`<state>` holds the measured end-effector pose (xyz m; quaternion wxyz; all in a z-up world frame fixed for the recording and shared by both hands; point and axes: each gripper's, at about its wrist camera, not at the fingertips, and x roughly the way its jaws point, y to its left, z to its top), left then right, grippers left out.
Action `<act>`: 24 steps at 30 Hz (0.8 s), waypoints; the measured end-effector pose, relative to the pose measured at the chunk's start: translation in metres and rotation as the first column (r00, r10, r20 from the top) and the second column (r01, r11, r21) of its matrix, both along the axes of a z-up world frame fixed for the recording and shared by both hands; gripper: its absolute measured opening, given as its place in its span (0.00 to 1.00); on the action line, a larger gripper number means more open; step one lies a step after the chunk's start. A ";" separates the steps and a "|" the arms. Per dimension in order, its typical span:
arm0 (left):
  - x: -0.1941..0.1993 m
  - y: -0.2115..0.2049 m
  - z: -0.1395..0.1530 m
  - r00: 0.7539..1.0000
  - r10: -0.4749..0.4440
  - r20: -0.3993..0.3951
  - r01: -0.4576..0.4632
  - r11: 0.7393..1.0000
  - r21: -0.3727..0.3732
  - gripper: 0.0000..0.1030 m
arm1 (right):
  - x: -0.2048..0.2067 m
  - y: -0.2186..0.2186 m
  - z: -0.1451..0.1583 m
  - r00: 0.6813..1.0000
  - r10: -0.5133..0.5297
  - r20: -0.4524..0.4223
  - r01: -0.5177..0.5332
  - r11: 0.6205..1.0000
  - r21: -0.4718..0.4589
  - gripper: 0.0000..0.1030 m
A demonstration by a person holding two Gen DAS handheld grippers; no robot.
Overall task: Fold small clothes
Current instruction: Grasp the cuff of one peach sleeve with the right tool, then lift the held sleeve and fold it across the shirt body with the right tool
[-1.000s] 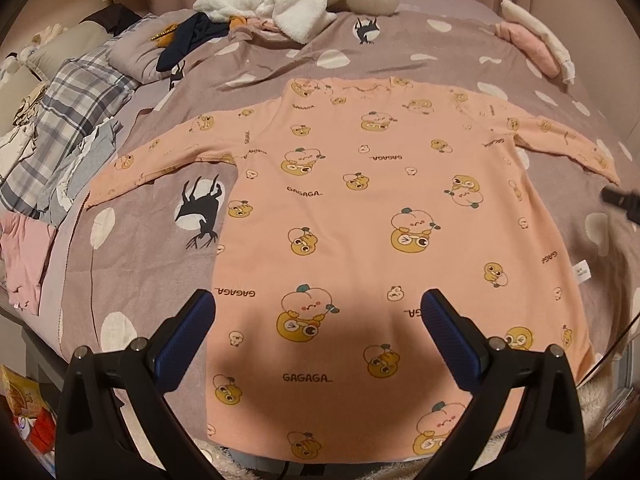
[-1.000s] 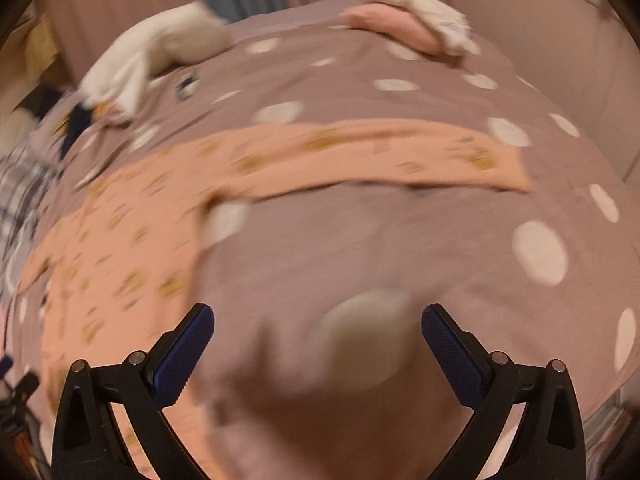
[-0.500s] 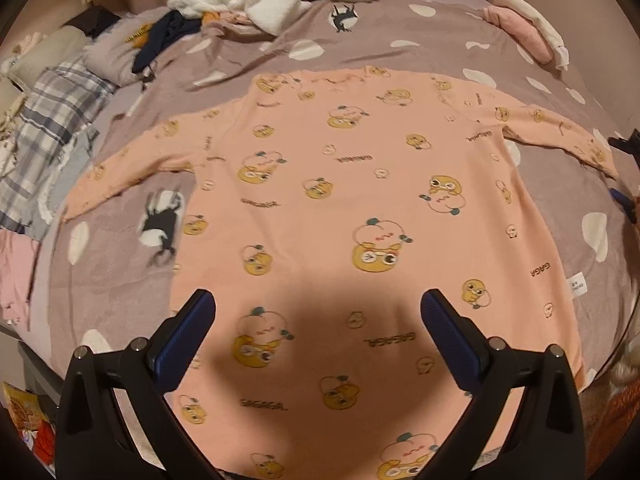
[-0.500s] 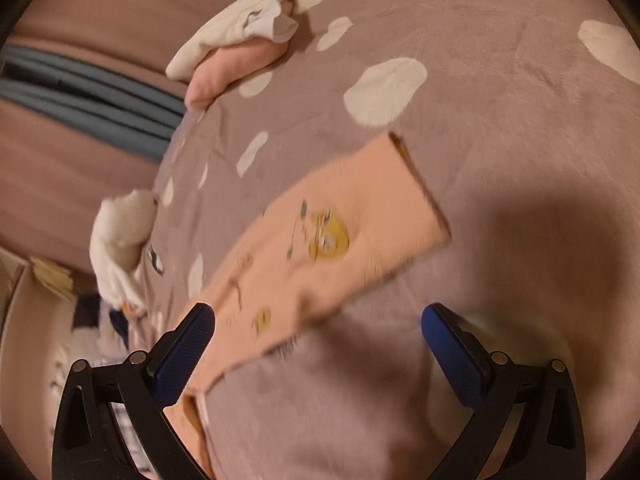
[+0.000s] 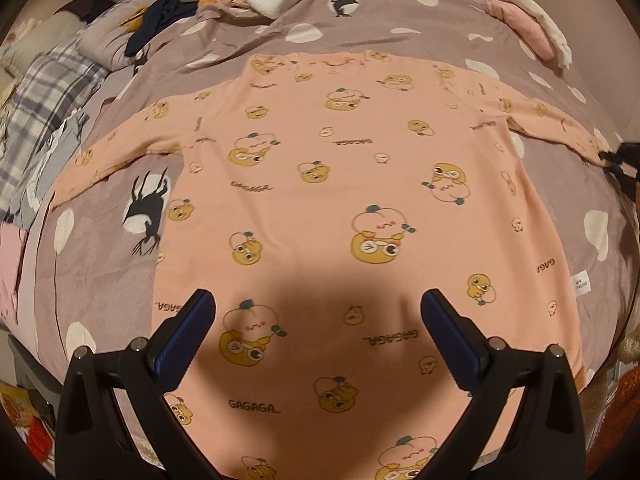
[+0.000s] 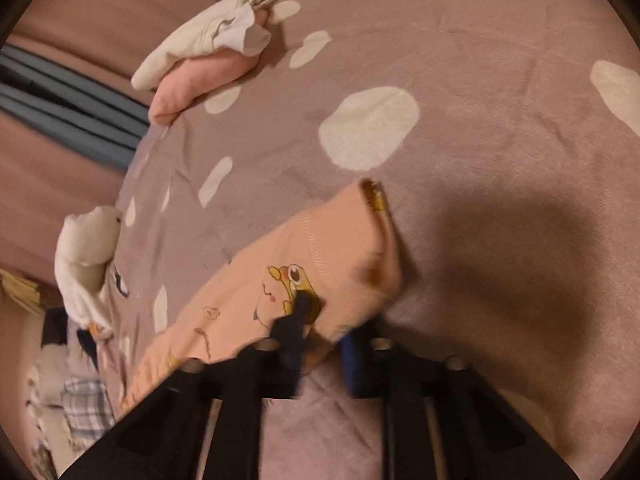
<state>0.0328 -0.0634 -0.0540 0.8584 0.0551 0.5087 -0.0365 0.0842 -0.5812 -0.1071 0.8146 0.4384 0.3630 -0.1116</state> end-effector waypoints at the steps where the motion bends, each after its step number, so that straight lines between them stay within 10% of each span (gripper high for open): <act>1: 0.000 0.003 -0.001 1.000 0.009 -0.002 -0.009 1.000 -0.004 1.00 | -0.002 -0.002 -0.002 1.000 -0.019 0.013 0.019 0.999 0.026 0.12; 24: -0.010 0.032 0.007 0.998 0.055 0.015 -0.055 0.997 -0.058 1.00 | 0.036 0.052 0.074 0.996 0.068 0.054 -0.060 0.989 -0.139 0.08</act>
